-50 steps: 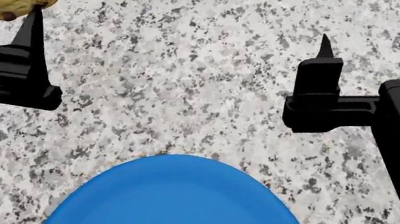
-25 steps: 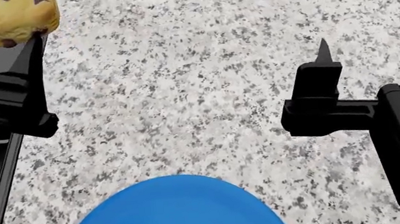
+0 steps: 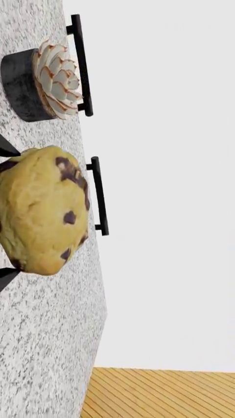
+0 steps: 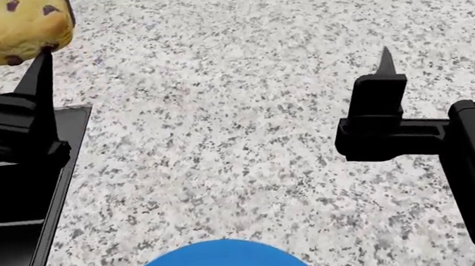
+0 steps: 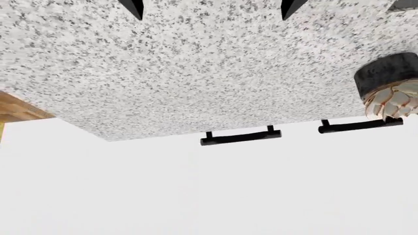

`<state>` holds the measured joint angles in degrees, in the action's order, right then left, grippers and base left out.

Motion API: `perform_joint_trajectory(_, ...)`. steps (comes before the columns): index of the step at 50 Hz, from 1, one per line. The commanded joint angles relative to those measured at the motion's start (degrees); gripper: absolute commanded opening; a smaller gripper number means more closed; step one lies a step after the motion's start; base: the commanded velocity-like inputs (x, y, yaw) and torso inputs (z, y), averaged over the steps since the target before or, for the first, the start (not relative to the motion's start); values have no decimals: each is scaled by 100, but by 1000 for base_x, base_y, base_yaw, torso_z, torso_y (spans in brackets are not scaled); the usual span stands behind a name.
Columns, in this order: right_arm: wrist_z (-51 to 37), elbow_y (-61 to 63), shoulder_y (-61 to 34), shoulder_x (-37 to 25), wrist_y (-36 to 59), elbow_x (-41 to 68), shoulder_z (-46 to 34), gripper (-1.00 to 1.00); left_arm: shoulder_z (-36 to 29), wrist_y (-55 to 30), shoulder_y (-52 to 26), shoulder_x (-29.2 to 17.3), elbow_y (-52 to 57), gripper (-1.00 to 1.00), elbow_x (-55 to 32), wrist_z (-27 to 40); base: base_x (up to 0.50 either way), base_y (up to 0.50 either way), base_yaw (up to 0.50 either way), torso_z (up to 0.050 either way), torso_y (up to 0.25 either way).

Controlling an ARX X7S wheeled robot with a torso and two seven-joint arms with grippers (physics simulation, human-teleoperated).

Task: Place the pastries on the plates.

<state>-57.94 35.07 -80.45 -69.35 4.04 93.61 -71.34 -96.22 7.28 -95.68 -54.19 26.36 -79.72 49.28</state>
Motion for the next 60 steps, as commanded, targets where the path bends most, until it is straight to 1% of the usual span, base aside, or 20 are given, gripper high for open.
perform_joint_trajectory(1,150,38,-36,108,91,-66,144,100,207,350,28,125,-42,-100,-125,-140,0,0,0,0,250)
perform_joint_trajectory(6,167,32,-35,97,101,-90,153,100,219,358,51,141,-48,-100,-122,-127,4,0,0,0,250)
perform_joint_trajectory(10,22,12,-11,121,138,-390,118,100,223,370,81,151,-48,-100,-120,-115,0,0,0,0,250)
perform_joint_trajectory(18,-87,60,42,121,113,-654,107,100,239,376,114,135,-29,-100,-137,-108,0,0,0,0,250)
perform_joint_trajectory(21,-131,141,75,90,69,-1026,106,100,247,369,111,120,-10,-100,-118,-82,0,0,0,0,250)
perform_joint_trajectory(22,-38,150,103,66,-1,-1020,118,100,210,269,73,120,1,-100,-15,4,0,0,0,0,0)
perform_joint_trajectory(27,-19,168,120,29,-33,-1144,131,100,237,341,121,96,12,-100,32,4,0,0,0,0,0)
perform_joint_trajectory(29,-55,139,92,51,28,-988,132,100,230,301,115,85,-5,-100,95,146,-111,1,0,0,0)
perform_joint_trajectory(60,-42,108,88,88,96,-986,182,100,249,202,196,87,-22,-100,51,200,-499,5,0,0,0)
